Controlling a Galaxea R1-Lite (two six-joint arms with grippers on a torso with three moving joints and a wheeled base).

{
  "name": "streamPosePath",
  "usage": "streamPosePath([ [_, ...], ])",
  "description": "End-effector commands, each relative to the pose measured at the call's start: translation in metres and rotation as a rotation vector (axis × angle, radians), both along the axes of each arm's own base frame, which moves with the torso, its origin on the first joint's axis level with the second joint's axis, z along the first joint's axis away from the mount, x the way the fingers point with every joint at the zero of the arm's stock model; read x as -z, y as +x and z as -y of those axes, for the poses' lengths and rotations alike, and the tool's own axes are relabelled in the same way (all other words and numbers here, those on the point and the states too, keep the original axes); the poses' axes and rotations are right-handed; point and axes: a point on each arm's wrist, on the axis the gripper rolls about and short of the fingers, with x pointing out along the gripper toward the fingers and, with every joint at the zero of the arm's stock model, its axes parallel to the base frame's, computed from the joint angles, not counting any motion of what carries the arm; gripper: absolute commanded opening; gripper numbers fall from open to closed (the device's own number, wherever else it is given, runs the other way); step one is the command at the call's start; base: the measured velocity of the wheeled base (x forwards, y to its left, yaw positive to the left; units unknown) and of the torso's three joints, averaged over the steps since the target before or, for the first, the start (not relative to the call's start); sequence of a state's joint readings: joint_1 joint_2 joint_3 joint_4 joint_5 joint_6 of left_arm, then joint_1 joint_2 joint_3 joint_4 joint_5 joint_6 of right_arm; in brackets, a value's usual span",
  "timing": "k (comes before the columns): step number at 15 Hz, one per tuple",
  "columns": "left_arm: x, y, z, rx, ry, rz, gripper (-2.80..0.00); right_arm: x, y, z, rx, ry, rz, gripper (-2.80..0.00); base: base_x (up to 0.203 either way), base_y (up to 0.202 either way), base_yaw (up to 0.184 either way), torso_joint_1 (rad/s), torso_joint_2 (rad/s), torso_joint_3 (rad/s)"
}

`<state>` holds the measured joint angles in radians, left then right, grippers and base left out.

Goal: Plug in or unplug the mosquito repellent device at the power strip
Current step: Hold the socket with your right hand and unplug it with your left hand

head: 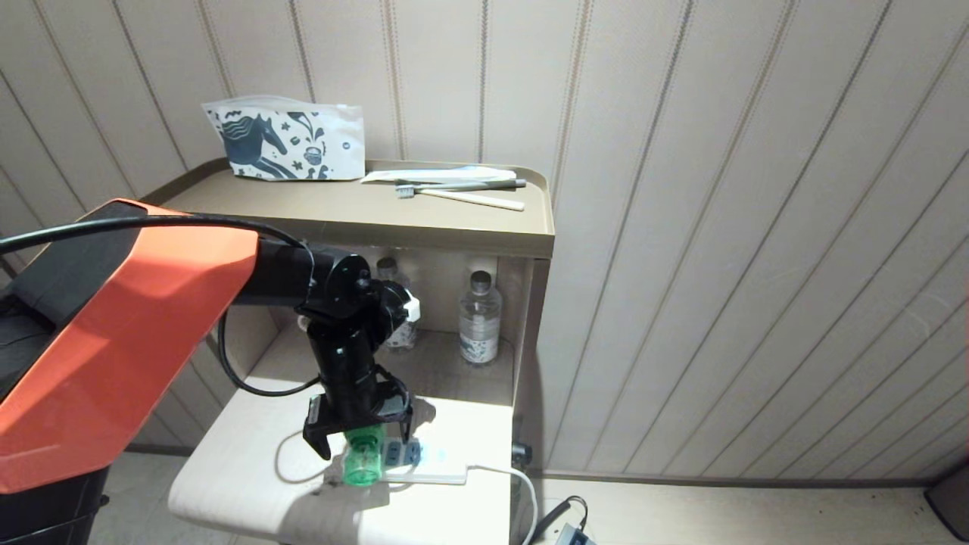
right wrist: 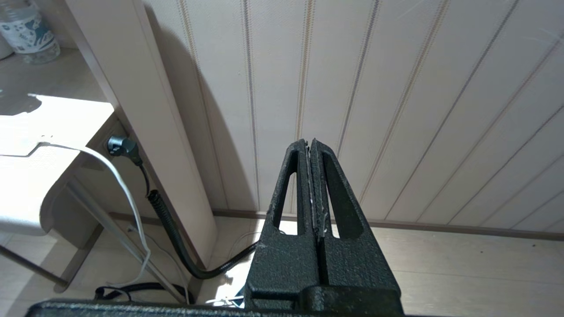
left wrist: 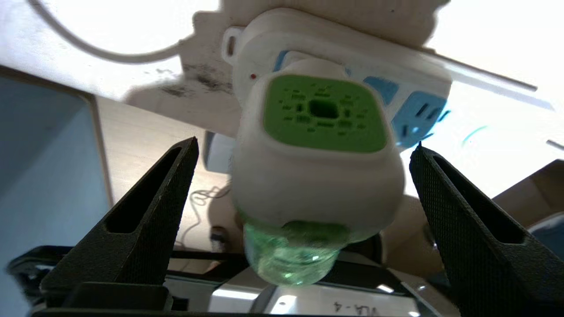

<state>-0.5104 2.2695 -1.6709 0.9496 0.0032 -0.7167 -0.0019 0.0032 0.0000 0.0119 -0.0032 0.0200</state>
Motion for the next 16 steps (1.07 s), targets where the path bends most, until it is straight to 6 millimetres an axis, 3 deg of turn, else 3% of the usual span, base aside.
streamPosePath([
  [1, 0.003, 0.001, 0.0, -0.022, 0.002, -0.007, 0.0, 0.0, 0.0, 0.0, -0.001, 0.0, -0.002, -2.8, 0.0, 0.0, 0.0, 0.0, 0.0, 0.0],
  [4, 0.003, 0.001, 0.0, -0.034, 0.0, -0.005, 0.0, 0.0, 0.0, 0.0, -0.001, 0.0, -0.002, -2.8, 0.0, 0.0, 0.0, 0.0, 0.0, 0.0],
  [5, 0.004, 0.002, 0.0, -0.041, -0.001, -0.003, -2.8, 0.0, 0.0, 0.0, -0.001, 0.0, -0.002, -2.8, 0.0, 0.0, 0.0, 0.0, 0.0, 0.0],
  [8, 0.012, 0.002, 0.0, -0.041, 0.009, -0.023, -2.8, 0.0, 0.0, 0.0, -0.001, 0.0, -0.002, -2.8, 0.0, 0.0, 0.0, 0.0, 0.0, 0.0],
  [14, 0.008, 0.001, 0.0, -0.041, 0.003, -0.013, -2.8, 0.0, 0.0, 0.0, -0.002, -0.011, 0.003, -2.8, 0.0, 0.0, 0.0, 0.0, 0.0, 0.0],
  [16, 0.007, 0.0, -0.001, -0.042, 0.004, -0.015, -2.8, -0.016, -0.004, 0.0, -0.01, -0.011, 0.033, -2.8, 0.0, 0.0, 0.0, 0.0, 0.0, 0.0],
])
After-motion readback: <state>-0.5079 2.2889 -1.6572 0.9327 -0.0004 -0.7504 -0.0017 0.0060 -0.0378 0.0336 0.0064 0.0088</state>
